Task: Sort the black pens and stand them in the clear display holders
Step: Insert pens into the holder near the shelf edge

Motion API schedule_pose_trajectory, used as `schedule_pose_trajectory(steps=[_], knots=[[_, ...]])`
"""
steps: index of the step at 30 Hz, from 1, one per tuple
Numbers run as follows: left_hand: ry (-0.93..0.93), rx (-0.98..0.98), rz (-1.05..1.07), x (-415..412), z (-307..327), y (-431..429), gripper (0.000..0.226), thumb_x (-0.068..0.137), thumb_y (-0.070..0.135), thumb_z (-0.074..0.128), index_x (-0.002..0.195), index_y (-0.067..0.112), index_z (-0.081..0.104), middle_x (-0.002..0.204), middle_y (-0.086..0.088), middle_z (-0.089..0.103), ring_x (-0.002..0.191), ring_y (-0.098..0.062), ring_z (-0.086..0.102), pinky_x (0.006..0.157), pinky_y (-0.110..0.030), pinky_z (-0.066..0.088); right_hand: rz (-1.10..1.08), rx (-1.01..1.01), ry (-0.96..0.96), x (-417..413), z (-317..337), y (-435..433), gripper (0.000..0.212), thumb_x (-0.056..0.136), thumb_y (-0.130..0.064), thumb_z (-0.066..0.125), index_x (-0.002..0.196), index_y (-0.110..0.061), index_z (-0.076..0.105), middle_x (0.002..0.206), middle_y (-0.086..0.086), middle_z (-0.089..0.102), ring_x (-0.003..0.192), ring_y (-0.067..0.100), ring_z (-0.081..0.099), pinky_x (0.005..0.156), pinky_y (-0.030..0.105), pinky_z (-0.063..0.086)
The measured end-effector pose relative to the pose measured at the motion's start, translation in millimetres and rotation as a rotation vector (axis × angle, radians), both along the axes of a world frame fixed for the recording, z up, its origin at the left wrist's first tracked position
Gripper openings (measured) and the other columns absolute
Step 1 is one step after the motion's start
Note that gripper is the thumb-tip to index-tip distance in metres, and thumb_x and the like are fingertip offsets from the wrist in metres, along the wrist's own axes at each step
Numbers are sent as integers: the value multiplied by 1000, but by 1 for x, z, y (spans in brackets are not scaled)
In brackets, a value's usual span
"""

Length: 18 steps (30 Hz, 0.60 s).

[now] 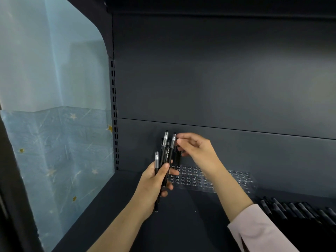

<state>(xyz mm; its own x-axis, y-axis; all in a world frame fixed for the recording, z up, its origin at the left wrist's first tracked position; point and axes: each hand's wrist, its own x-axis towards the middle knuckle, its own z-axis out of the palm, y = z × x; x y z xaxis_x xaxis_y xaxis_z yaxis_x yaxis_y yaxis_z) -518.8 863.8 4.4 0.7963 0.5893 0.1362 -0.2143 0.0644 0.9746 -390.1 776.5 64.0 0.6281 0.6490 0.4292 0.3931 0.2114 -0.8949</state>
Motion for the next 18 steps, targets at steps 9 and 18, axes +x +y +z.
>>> schedule_pose_trajectory(steps=[9,18], knots=[[-25,37,-65,2,-3,13,19,98,27,56,114,17,59,92,-4,75,53,-13,52,44,-23,33,-45,39,150,-16,-2,3,23,87,-7,67,109,-12,60,89,3,69,79,12,67,69,26,54],[-30,58,-99,1,-5,10,12,94,21,63,106,17,60,78,4,69,49,-7,43,41,-19,28,-50,147,254,-25,-7,1,18,86,-7,68,98,-13,56,81,8,65,74,17,62,67,28,52]])
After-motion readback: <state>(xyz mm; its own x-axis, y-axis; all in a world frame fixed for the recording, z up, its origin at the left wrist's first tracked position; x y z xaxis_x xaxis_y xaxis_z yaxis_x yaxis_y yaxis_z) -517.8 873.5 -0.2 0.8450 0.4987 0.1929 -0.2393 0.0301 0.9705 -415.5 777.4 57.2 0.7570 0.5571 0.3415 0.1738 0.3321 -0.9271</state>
